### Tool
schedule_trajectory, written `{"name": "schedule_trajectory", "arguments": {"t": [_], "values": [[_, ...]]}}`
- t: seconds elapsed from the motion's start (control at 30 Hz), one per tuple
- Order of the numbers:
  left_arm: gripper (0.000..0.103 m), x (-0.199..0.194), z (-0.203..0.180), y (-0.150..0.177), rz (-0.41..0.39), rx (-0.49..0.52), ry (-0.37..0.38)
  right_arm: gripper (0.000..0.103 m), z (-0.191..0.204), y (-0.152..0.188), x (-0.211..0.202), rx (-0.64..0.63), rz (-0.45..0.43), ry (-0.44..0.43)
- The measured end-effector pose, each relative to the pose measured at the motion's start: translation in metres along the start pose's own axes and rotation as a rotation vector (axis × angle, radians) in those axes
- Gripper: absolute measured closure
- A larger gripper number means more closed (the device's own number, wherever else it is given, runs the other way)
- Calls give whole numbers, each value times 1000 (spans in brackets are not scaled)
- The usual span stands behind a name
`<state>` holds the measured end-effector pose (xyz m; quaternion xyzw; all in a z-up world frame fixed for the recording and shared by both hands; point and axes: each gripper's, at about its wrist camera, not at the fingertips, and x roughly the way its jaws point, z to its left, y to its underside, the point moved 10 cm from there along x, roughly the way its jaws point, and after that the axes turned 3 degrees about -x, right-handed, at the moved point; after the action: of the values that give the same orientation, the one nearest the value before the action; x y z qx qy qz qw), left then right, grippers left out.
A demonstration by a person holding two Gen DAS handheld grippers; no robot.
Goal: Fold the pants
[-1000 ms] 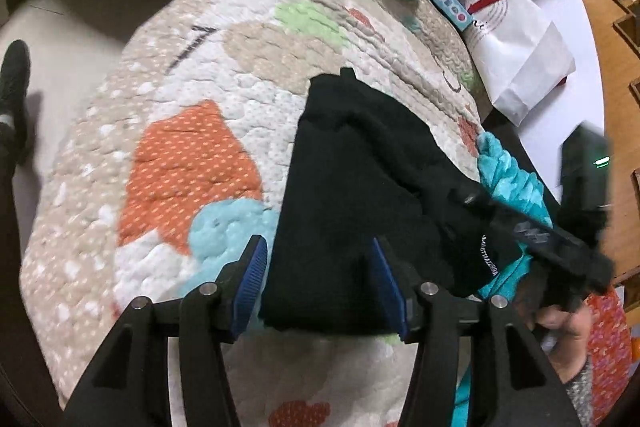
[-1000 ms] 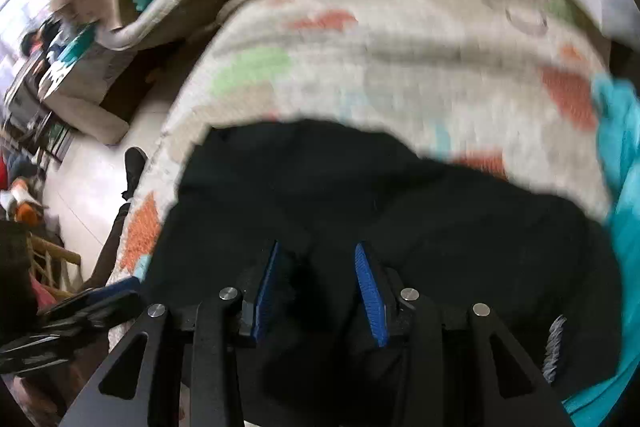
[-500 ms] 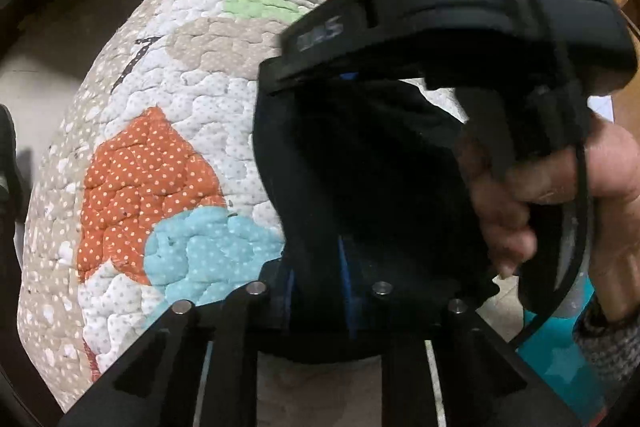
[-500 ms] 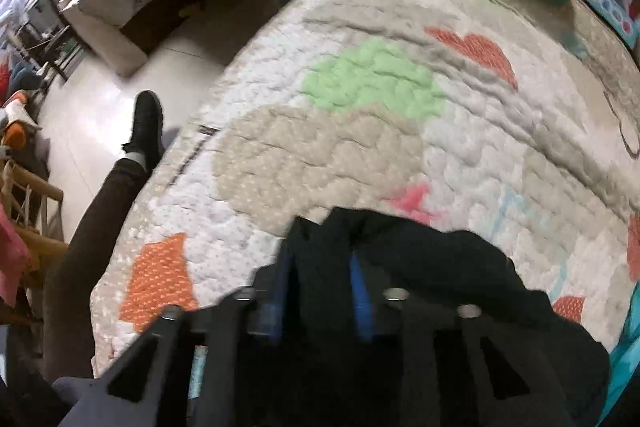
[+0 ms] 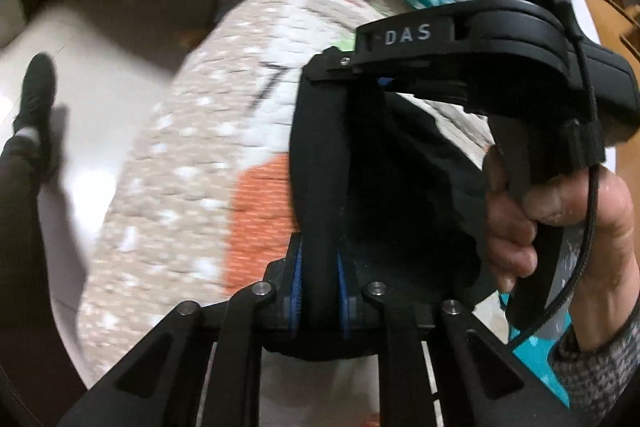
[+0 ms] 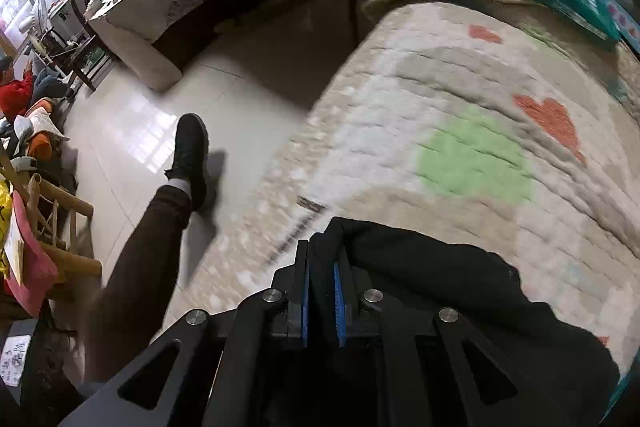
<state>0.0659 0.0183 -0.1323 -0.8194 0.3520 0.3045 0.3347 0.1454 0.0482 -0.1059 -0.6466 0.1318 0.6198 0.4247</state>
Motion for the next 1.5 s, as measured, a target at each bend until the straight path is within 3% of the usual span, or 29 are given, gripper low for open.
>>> {"name": "schedule_trajectory", "arguments": {"t": [0.07,0.13,0.2,0.23,0.4,0.63,0.73,0.8,1.03,1.27,1.5], "values": [[80,4,8,4,27,-36,-7,81,-2,3,10,1,30,31],[75,-2,11,5,35,-59,16,78,-6,2,3,20,8,15],[65,-8,10,4,36,-62,26,63,-16,2,-27,49,-70,13],[64,-14,11,2,24,-65,26,59,-23,3,-43,53,-109,32],[58,-26,20,-7,-22,-96,1,58,-38,45,-92,-24,-167,162],[53,-37,6,3,-33,-26,-81,58,-48,131,-75,16,-50,149],[49,-56,-3,3,-87,52,-153,58,-81,160,-79,140,-53,170],[46,-69,-11,0,-135,107,-208,58,-107,177,-91,290,-81,160],[39,-97,-51,1,-255,294,-342,56,-140,205,-153,608,-298,11],[34,-113,-86,12,-318,458,-413,53,-139,226,-173,736,-386,-26],[32,-117,-92,14,-327,470,-423,47,-142,236,-183,788,-436,-11]]}}
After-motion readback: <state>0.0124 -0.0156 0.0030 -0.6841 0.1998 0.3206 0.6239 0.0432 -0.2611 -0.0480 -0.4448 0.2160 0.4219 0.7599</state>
